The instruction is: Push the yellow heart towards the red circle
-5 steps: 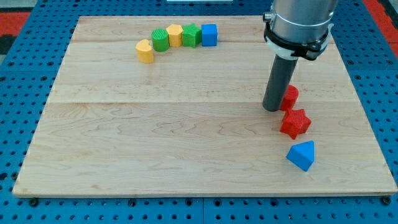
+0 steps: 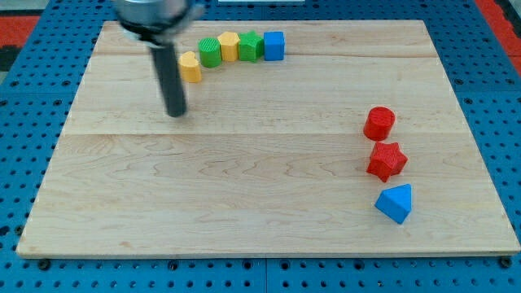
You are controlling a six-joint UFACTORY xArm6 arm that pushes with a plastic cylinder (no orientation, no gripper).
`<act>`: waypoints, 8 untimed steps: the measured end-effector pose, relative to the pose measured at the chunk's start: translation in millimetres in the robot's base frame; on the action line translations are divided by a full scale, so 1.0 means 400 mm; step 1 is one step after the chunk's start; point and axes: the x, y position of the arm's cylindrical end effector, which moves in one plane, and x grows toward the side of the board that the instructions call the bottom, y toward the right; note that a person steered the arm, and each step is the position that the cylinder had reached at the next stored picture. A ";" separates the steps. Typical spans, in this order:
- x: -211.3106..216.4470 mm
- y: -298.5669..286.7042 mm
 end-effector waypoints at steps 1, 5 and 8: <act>-0.114 -0.172; -0.208 0.201; -0.225 0.453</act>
